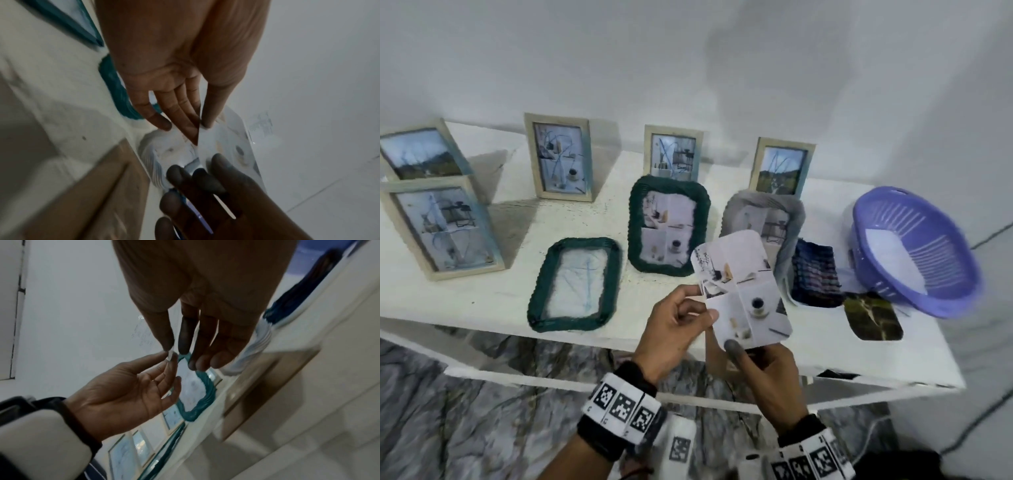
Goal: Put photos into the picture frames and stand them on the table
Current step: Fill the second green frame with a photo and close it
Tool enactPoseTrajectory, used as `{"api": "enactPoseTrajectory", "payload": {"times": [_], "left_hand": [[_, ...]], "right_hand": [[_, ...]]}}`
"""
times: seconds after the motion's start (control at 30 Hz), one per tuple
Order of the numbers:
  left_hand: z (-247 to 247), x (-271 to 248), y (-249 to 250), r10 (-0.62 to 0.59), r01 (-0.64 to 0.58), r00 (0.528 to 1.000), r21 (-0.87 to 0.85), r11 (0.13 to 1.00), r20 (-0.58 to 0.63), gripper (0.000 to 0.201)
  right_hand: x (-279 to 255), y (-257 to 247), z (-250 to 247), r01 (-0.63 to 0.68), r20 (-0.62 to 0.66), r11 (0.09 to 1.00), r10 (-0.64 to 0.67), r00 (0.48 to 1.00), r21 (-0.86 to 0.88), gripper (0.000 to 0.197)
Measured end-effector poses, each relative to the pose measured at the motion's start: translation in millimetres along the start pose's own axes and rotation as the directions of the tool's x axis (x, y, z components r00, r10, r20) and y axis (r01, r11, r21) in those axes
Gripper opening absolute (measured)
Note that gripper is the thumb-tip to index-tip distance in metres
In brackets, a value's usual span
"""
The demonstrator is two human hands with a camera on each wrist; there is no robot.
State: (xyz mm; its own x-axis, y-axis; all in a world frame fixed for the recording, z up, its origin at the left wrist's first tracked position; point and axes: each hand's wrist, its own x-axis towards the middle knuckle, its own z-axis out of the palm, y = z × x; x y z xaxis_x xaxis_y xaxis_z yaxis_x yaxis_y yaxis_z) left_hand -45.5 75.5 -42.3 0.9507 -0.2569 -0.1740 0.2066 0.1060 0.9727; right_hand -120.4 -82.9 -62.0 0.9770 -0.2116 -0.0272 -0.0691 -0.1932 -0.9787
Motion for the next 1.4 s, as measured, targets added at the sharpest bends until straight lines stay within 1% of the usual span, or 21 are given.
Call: {"api": "enactPoseTrajectory", "payload": {"times": [0.13, 0.2, 0.23, 0.3, 0.33, 0.37, 0.4, 0.43, 0.47, 0.5, 0.57, 0.63, 0.7, 0.8, 0.9, 1.0, 1.1, 1.13, 1.23, 1.33, 1.4], "left_hand": [[54, 12, -4, 0.072, -0.076, 0.996, 0.096, 0.992, 0.046, 0.026], [81, 20, -5, 0.084, -0.091, 0.995, 0.141, 0.986, 0.055, 0.026], [92, 24, -6, 0.081, -0.087, 0.996, 0.156, 0.984, 0.045, 0.025], [116, 32, -8, 0.074, -0.078, 0.997, 0.165, 0.983, 0.03, 0.026], [127, 36, -10, 0.075, -0.079, 0.997, 0.175, 0.981, 0.028, 0.027], [138, 40, -12, 0.077, -0.081, 0.997, 0.19, 0.978, 0.026, 0.028], [147, 43, -14, 0.086, -0.089, 0.996, 0.201, 0.976, 0.021, 0.027], [158, 47, -19, 0.088, -0.09, 0.996, 0.215, 0.972, 0.016, 0.027], [166, 49, -22, 0.084, -0.084, 0.996, 0.221, 0.972, 0.01, 0.027], [173, 52, -25, 0.073, -0.072, 0.997, 0.231, 0.97, 0.004, 0.027], [188, 56, -32, 0.056, -0.054, 0.998, 0.251, 0.966, 0.0, 0.026], [197, 61, -41, 0.058, -0.054, 0.998, 0.302, 0.952, -0.005, 0.024], [203, 66, -49, 0.061, -0.048, 0.998, 0.356, 0.933, -0.025, 0.026], [212, 70, -57, 0.02, 0.005, 0.998, 0.384, 0.923, -0.06, 0.021], [220, 76, -62, -0.02, 0.048, 0.997, 0.423, 0.905, -0.071, 0.027], [234, 81, -63, -0.033, 0.057, 0.998, 0.478, 0.877, -0.058, 0.024], [256, 83, -58, -0.044, 0.047, 0.999, 0.531, 0.846, -0.018, 0.026], [262, 86, -57, -0.036, 0.035, 0.999, 0.559, 0.828, -0.009, 0.026], [281, 89, -51, -0.007, 0.01, 1.0, 0.691, 0.723, -0.006, 0.027], [293, 95, -50, -0.042, 0.046, 0.999, 0.756, 0.653, -0.025, 0.011], [297, 97, -50, -0.051, 0.066, 0.998, 0.793, 0.605, -0.044, 0.013]], "right_hand": [[1, 2, -79, 0.016, -0.033, 0.99, -0.021, 0.999, -0.14, 0.04], [7, 5, -126, 0.09, -0.111, 0.969, -0.118, 0.987, -0.232, 0.038], [12, 5, -148, 0.132, -0.179, 0.94, -0.196, 0.964, -0.314, 0.035], [23, 6, -195, 0.166, -0.299, 0.832, -0.365, 0.882, -0.529, 0.028], [30, 8, -216, 0.155, -0.313, 0.743, -0.448, 0.837, -0.651, 0.025], [38, 12, -237, 0.128, -0.289, 0.633, -0.511, 0.809, -0.763, 0.029], [46, 17, -253, 0.103, -0.236, 0.526, -0.538, 0.809, -0.844, 0.036], [54, 23, -271, 0.084, -0.184, 0.442, -0.529, 0.828, -0.893, 0.043], [61, 29, -283, 0.077, -0.14, 0.389, -0.501, 0.854, -0.918, 0.049], [67, 33, -292, 0.08, -0.105, 0.359, -0.466, 0.879, -0.93, 0.053], [73, 39, -303, 0.115, -0.045, 0.349, -0.42, 0.907, -0.93, 0.046], [76, 39, -308, 0.177, 0.022, 0.336, -0.418, 0.908, -0.925, 0.033], [76, 37, -313, 0.214, 0.063, 0.321, -0.422, 0.904, -0.923, 0.028], [74, 34, -321, 0.223, 0.049, 0.347, -0.446, 0.894, -0.911, 0.027], [75, 31, -328, 0.224, 0.021, 0.391, -0.46, 0.888, -0.893, 0.027], [77, 27, -336, 0.235, 0.012, 0.421, -0.467, 0.884, -0.876, 0.027], [77, 24, -340, 0.24, 0.02, 0.437, -0.449, 0.893, -0.867, 0.028], [76, 23, -339, 0.24, 0.021, 0.44, -0.447, 0.894, -0.866, 0.029], [73, 22, -337, 0.245, 0.022, 0.442, -0.453, 0.891, -0.863, 0.034], [69, 25, -330, 0.272, 0.032, 0.437, -0.481, 0.876, -0.858, 0.033], [66, 28, -326, 0.272, 0.038, 0.427, -0.481, 0.876, -0.862, 0.031]]}}
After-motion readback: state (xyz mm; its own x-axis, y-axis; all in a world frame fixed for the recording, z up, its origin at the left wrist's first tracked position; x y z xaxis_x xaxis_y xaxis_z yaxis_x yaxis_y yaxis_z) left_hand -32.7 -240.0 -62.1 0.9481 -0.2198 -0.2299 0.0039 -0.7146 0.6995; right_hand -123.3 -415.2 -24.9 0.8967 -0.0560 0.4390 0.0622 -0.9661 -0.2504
